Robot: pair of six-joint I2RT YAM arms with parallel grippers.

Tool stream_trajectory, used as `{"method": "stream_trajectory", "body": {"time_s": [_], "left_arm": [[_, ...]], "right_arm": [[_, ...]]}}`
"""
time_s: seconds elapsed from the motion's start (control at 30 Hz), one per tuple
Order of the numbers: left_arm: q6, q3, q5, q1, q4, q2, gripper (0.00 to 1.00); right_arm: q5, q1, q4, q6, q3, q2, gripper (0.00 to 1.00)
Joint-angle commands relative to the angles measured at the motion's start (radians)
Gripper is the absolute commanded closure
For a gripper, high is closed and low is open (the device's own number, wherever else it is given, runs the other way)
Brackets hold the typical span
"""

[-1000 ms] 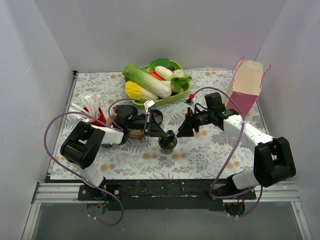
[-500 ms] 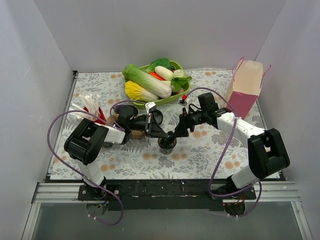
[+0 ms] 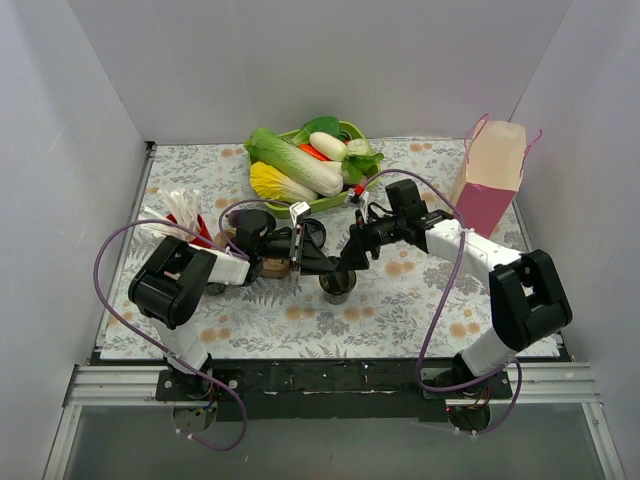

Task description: Pack the takeout coffee

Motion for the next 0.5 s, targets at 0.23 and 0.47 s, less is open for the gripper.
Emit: {"method": "stream_trajectory", "body": {"time_s": [0.23,0.47], "left_arm": [[0.200,0.073,-0.037,0.022,-0.306,-0.082,0.60],[0.340,0.110,-0.069,0.022,-0.504,-0.106,0.60]], "right_arm": [[0.009,0.020,0.034,0.002,0.061,0.022,0.24],[0.026,0.023,0.033,0.002,0.058,0.022,0.25]]}}
